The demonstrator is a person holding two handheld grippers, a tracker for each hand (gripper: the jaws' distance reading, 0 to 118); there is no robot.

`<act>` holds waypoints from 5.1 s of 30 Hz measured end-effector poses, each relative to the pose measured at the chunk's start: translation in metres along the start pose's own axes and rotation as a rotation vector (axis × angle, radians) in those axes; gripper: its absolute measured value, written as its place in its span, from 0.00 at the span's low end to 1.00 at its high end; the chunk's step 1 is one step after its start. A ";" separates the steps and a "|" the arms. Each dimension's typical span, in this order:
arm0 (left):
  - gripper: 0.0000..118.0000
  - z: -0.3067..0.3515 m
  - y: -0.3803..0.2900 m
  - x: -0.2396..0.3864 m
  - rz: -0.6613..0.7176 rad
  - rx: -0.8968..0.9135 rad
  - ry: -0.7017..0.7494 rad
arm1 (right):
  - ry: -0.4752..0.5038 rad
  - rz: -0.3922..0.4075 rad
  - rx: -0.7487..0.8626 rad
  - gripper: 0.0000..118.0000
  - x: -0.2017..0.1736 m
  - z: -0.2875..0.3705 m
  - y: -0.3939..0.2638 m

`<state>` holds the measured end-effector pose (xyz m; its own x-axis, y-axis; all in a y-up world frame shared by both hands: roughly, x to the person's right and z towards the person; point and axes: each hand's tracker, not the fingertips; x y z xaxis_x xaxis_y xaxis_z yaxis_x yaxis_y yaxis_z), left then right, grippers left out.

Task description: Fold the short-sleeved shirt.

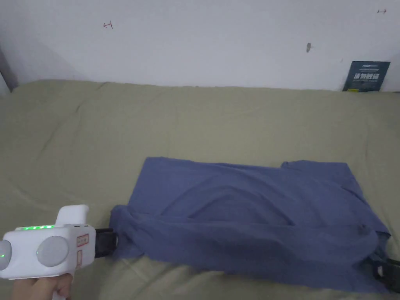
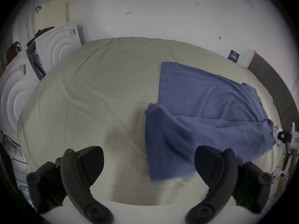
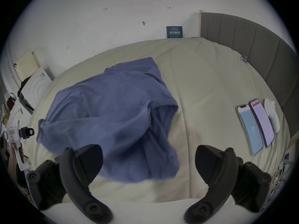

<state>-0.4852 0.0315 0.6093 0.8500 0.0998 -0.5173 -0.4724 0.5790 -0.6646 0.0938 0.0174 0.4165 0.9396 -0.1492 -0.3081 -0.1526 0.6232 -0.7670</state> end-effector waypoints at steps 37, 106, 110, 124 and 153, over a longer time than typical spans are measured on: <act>0.01 -0.053 0.007 0.037 -0.052 -0.083 0.028 | 0.000 0.027 0.015 0.99 -0.002 -0.026 0.011; 0.04 0.034 0.012 0.035 0.018 0.102 -0.058 | 0.006 0.014 0.186 0.03 -0.035 0.094 0.010; 0.23 -0.025 0.053 0.047 -0.041 0.031 -0.030 | 0.014 0.002 0.167 0.03 -0.028 0.069 0.031; 0.95 -0.133 0.095 0.067 -0.085 -0.127 0.038 | -0.040 0.013 0.068 0.03 -0.006 -0.001 0.057; 0.01 -0.126 0.096 0.067 -0.131 -0.122 0.001 | -0.049 0.130 -0.284 0.75 0.004 -0.124 0.112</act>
<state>-0.5026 -0.0079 0.4428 0.9059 0.0285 -0.4225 -0.3823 0.4846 -0.7868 0.0425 -0.0089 0.2596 0.9192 -0.0409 -0.3917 -0.3453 0.3947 -0.8515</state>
